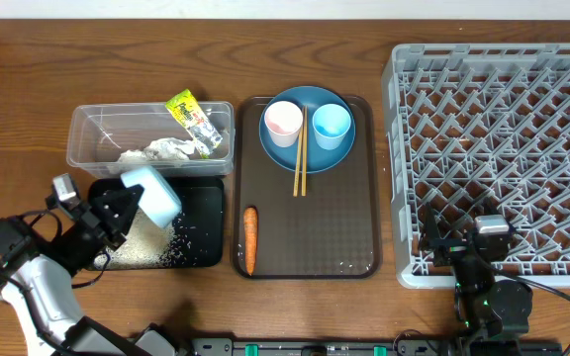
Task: Sort waste into correct bins and load items into the dishwasher rack
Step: 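Tilt the bowl with the left gripper to pour rice onto the black tray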
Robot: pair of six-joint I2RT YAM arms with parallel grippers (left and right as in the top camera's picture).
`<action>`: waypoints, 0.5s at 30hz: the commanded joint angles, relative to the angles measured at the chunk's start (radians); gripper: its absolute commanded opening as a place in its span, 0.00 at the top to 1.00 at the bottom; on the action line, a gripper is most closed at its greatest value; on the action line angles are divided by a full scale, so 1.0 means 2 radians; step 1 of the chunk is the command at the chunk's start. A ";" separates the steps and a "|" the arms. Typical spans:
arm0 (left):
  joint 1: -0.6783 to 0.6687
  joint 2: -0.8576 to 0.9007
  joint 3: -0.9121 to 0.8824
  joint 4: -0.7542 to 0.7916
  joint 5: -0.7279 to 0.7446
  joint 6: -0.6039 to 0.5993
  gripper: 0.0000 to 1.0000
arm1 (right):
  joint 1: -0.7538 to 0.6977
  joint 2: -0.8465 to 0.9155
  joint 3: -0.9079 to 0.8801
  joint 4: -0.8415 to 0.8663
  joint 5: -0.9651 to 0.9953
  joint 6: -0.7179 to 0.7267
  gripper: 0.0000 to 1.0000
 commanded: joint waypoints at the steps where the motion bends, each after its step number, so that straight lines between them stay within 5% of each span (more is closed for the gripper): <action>1: -0.016 0.003 -0.001 0.016 0.013 -0.008 0.94 | 0.005 -0.001 -0.001 -0.002 0.001 -0.004 0.01; 7: -0.019 0.003 -0.001 0.062 0.013 -0.066 0.93 | 0.005 -0.001 -0.001 -0.002 0.001 -0.004 0.01; 15: -0.019 0.003 -0.001 0.077 0.013 -0.072 0.93 | 0.005 -0.001 -0.001 -0.002 0.001 -0.004 0.01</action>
